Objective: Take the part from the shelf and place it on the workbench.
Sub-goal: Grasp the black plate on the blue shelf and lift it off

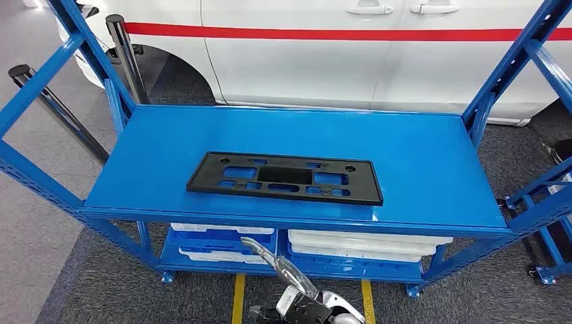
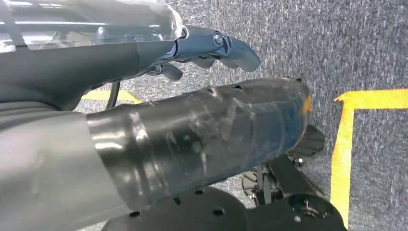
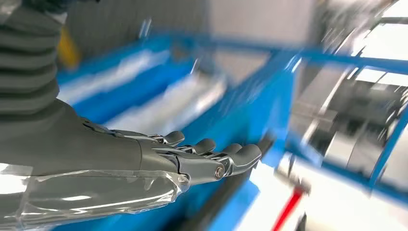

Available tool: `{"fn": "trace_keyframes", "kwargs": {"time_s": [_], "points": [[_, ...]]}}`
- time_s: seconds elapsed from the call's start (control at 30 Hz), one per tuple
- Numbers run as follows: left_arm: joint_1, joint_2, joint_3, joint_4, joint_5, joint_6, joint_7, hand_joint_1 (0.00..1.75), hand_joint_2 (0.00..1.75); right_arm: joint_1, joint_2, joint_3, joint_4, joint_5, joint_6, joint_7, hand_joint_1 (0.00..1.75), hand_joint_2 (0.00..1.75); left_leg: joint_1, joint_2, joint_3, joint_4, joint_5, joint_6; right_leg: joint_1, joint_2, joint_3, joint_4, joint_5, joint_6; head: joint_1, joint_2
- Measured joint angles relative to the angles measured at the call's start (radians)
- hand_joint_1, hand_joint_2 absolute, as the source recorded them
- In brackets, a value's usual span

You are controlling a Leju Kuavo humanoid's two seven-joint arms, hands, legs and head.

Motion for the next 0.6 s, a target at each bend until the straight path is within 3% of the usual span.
{"fn": "trace_keyframes", "kwargs": {"time_s": [0.07,0.13,0.17,0.2,0.23,0.3,0.37,0.5,0.53,0.6], "points": [[0.001,-0.001,0.002,0.0,0.0,0.001,0.0,0.0,0.0,-0.003,0.0,0.0,0.0,0.042,-0.043,0.008,0.0,1.75,0.0,0.0,-0.026,0.058,-0.036,-0.003,0.001,-0.001,-0.001,-0.001,0.001,-0.003,-0.001,0.0],[0.002,-0.002,0.006,0.0,0.0,0.002,0.0,0.0,0.0,-0.007,0.0,0.0,0.001,0.13,-0.132,0.025,0.0,1.75,0.001,0.0,-0.086,0.188,-0.099,-0.009,0.003,-0.003,-0.003,-0.001,0.002,-0.007,-0.003,0.0],[0.003,-0.002,0.01,0.0,0.0,0.003,0.0,0.0,0.0,-0.007,0.0,0.0,0.002,0.175,-0.176,0.035,0.0,1.75,0.001,0.0,-0.11,0.239,-0.115,-0.01,0.005,-0.003,-0.004,-0.001,0.002,-0.008,-0.002,0.0],[0.004,-0.002,0.013,0.0,0.0,0.004,0.0,0.0,0.0,-0.007,0.001,0.0,0.003,0.215,-0.215,0.044,0.0,1.75,0.001,0.0,-0.118,0.258,-0.112,-0.01,0.006,-0.003,-0.004,0.0,0.002,-0.008,-0.003,0.0],[0.005,-0.002,0.015,0.0,0.0,0.006,0.0,0.0,0.0,-0.008,0.002,0.001,0.004,0.247,-0.248,0.052,0.0,1.75,0.001,0.0,-0.107,0.236,-0.091,-0.008,0.008,-0.003,-0.003,0.0,0.002,-0.008,-0.003,0.0],[0.007,-0.002,0.018,0.0,0.0,0.007,0.001,0.0,0.0,-0.011,0.005,0.004,0.006,0.296,-0.3,0.065,0.0,1.75,-0.001,0.0,-0.041,0.105,-0.024,0.003,0.01,-0.002,0.0,0.001,0.002,-0.008,-0.002,0.0],[0.006,-0.002,0.02,0.0,-0.002,0.007,0.001,0.0,0.0,-0.018,0.008,0.009,0.009,0.33,-0.341,0.074,0.0,1.75,-0.006,0.0,0.011,-0.003,0.011,0.015,0.014,-0.002,-0.001,0.003,0.002,-0.002,-0.002,0.0],[0.006,-0.003,0.023,0.0,-0.01,0.007,0.003,0.0,0.0,-0.029,0.012,0.016,0.015,0.394,-0.418,0.095,0.0,1.75,-0.008,0.001,0.021,-0.033,0.021,0.03,0.014,-0.003,-0.006,0.009,-0.001,0.019,-0.002,0.0],[0.006,-0.004,0.024,0.0,-0.012,0.007,0.003,0.0,0.0,-0.032,0.012,0.017,0.016,0.412,-0.438,0.101,0.0,1.75,-0.005,0.002,0.021,-0.037,0.025,0.035,0.014,-0.003,-0.015,0.029,-0.016,0.024,-0.001,0.0],[0.006,-0.005,0.025,0.0,-0.016,0.007,0.005,0.0,0.0,-0.039,0.012,0.019,0.021,0.453,-0.481,0.118,0.0,1.75,-0.002,0.005,0.02,-0.041,0.03,0.043,0.009,-0.003,-0.058,0.125,-0.076,0.033,-0.001,0.0]]}}
